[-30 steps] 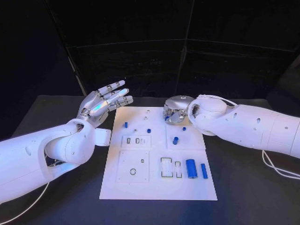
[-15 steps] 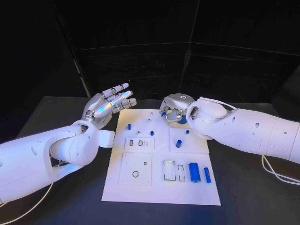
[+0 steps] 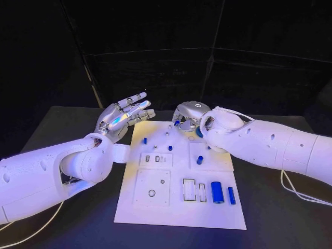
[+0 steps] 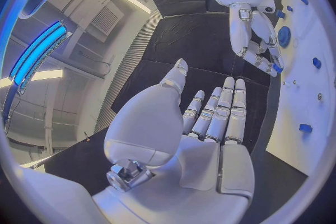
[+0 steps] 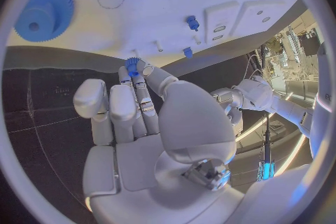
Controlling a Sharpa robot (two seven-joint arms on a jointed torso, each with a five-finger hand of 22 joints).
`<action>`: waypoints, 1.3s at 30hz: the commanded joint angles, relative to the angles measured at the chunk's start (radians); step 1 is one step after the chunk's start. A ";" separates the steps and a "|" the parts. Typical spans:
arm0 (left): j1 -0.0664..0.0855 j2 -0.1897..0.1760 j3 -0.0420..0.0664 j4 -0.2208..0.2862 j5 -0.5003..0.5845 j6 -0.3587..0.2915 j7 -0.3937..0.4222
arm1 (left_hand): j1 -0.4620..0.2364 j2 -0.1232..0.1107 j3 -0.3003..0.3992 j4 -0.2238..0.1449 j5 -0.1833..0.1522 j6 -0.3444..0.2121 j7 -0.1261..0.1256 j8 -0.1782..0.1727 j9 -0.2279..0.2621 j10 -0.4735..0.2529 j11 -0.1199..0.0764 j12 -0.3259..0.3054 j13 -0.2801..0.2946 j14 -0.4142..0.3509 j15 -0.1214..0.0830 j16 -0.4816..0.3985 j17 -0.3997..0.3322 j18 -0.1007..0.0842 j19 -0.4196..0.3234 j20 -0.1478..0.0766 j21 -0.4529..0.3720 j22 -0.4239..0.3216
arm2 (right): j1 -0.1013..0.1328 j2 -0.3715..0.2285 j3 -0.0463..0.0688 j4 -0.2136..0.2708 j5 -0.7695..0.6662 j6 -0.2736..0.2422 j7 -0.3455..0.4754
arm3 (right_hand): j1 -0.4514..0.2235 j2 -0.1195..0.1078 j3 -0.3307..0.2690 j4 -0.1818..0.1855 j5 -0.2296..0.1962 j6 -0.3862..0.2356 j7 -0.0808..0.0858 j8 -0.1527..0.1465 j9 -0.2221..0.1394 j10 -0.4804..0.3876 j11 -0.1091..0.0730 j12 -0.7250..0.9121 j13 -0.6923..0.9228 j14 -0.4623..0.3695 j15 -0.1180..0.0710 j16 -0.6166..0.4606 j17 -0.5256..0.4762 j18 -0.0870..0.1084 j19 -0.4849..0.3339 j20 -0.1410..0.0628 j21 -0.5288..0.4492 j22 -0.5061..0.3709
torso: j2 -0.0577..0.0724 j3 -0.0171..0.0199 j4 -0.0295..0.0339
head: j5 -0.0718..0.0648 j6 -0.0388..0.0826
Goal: Assemble the parts on the task board
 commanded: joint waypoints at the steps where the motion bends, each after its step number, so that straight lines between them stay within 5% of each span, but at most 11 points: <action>1: 0.003 0.005 0.001 0.001 0.003 0.010 0.013 | -0.003 0.009 0.001 -0.003 -0.005 -0.004 0.128 -0.002 -0.001 0.002 -0.002 -0.001 0.000 -0.001 0.000 -0.001 -0.001 0.009 0.005 0.000 0.003 0.001 | 0.002 0.018 0.001 -0.022 0.012 0.007 0.014 | -0.004 -0.010 0.003 0.000 0.000 0.001 0.004 -0.004 -0.001 -0.003 0.003 -0.003 0.001 0.006 0.006 0.005 0.001 -0.012 -0.005 0.004 0.004 0.001 | 0.002 -0.0016 0.0027 | 0.003 0.001; 23: 0.012 0.015 0.001 0.000 0.003 -0.005 0.018 | -0.006 0.011 0.001 -0.002 -0.005 -0.003 0.128 -0.002 -0.001 0.004 -0.002 -0.001 0.000 -0.002 0.000 -0.001 -0.001 0.009 0.004 0.000 0.002 0.001 | 0.002 0.076 0.001 -0.086 0.014 0.082 0.019 | -0.009 -0.023 0.011 0.007 -0.012 0.000 0.004 -0.002 0.000 -0.003 0.003 -0.003 0.001 0.006 0.007 0.007 -0.001 -0.011 -0.008 0.006 0.005 0.001 | 0.005 -0.0032 0.0013 | 0.015 -0.003; 39: 0.017 0.015 0.001 0.002 0.003 -0.006 0.018 | -0.006 0.012 0.001 -0.002 -0.005 -0.002 0.128 -0.002 -0.001 0.004 -0.002 0.000 0.000 -0.002 0.000 -0.001 -0.001 0.009 0.004 0.000 0.001 0.001 | 0.002 0.093 0.001 -0.109 0.014 0.073 0.021 | -0.011 -0.030 0.014 0.011 -0.016 -0.004 0.004 -0.003 0.000 -0.007 0.004 -0.005 0.001 0.004 0.008 0.006 -0.005 -0.011 -0.010 0.006 0.005 0.000 | 0.006 -0.0042 0.0033 | 0.019 -0.003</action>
